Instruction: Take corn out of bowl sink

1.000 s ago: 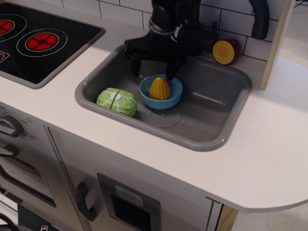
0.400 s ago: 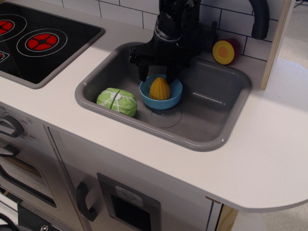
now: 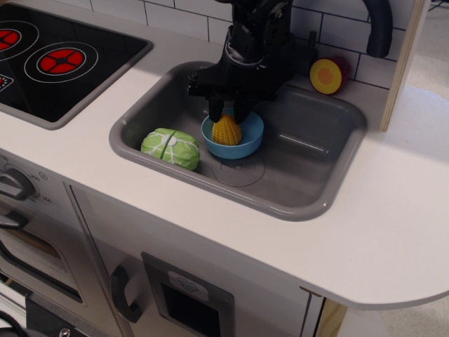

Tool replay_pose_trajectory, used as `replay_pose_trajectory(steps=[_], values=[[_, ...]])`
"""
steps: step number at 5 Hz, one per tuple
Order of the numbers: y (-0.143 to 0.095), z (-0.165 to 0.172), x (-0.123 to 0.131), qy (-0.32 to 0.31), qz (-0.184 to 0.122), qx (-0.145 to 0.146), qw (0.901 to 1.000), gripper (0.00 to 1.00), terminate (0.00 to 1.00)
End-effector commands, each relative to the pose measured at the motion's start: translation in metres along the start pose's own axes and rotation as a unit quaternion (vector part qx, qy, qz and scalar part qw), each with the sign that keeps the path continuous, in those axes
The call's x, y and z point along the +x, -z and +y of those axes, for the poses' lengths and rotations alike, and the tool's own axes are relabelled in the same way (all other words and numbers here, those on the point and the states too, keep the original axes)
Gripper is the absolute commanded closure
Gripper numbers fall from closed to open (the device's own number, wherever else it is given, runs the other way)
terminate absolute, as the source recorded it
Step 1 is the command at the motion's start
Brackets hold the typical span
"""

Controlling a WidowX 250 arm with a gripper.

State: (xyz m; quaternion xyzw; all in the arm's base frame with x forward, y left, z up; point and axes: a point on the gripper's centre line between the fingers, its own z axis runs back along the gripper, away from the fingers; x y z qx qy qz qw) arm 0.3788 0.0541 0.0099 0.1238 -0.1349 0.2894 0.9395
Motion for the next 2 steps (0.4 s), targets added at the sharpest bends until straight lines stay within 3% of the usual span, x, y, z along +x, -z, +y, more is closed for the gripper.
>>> replay_pose_trajectory(steps=[1,2], values=[[-0.039,0.008,0.027,-0.033,-0.027,-0.030,0.9987,1.00,0.00],[-0.063,0.008,0.033,-0.054,-0.033,-0.052,0.9966,1.00,0.00]])
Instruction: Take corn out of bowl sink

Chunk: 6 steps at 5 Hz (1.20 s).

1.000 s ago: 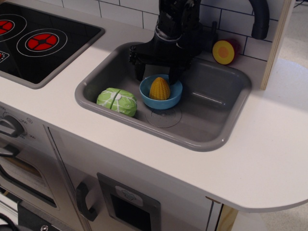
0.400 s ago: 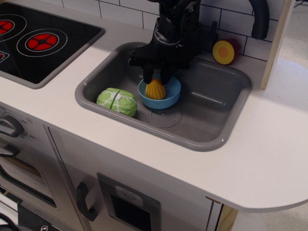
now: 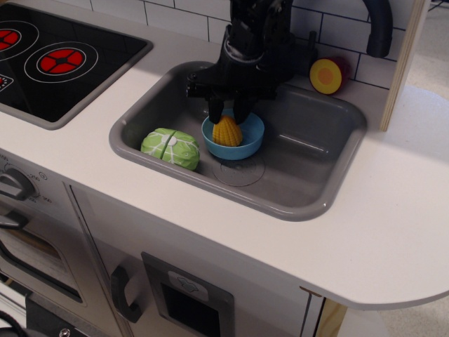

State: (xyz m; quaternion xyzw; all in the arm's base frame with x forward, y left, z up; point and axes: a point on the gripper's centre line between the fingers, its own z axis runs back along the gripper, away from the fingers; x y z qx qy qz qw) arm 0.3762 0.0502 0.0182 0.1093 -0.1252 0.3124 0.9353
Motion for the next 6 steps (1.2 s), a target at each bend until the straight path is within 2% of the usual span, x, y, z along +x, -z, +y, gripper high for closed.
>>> replay_pose_trajectory(steps=[1,2,3,4,6], values=[[-0.073,0.005,0.030,-0.054,-0.065,-0.063,0.9944,1.00,0.00],[-0.083,-0.001,0.015,-0.036,-0.046,-0.078,0.9952,1.00,0.00],[-0.087,-0.005,-0.010,0.009,-0.011,-0.084,0.9964,1.00,0.00],[-0.083,-0.009,-0.033,0.029,-0.019,-0.085,0.9958,1.00,0.00],[-0.048,-0.040,-0.057,0.050,0.008,-0.050,0.9974,1.00,0.00]])
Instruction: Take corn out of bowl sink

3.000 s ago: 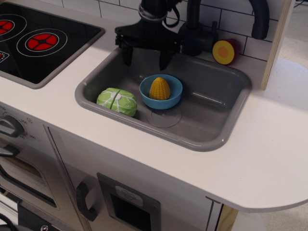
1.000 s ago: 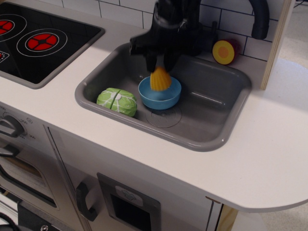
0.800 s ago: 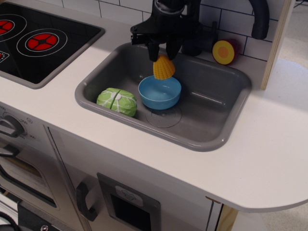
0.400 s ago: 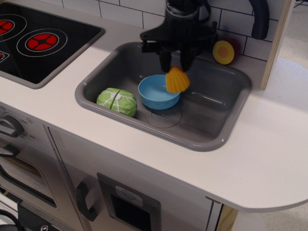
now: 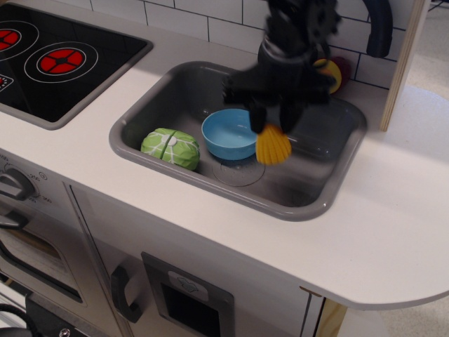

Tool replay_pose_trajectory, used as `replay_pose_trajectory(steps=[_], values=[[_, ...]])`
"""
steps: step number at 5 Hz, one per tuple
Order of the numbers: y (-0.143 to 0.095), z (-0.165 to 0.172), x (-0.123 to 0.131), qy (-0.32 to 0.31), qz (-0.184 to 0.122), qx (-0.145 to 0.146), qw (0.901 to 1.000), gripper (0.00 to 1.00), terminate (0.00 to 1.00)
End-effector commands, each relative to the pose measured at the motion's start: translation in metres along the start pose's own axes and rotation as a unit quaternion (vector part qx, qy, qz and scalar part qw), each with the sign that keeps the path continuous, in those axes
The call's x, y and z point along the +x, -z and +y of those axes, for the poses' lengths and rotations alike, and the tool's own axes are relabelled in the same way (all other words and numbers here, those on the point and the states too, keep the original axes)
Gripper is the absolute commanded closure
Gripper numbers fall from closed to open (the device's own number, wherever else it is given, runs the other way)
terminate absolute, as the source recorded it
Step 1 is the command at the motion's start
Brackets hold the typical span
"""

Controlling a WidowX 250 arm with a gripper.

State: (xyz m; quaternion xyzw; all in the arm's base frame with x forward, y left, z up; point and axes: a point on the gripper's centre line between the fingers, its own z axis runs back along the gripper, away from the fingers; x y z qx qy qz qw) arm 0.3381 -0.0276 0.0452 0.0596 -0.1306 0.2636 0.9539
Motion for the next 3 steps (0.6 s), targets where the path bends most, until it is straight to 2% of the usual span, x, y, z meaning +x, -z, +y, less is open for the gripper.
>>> replay_pose_trajectory(steps=[1,2,3], values=[[0.0131,-0.0113,0.0022,0.002,0.003,0.002,1.0000,1.00,0.00],[0.0118,-0.0141,0.0042,-0.006,0.010,-0.002,0.9999,1.00,0.00],[0.0060,-0.0132,0.0113,-0.017,0.013,0.001,0.9998,0.00,1.00]])
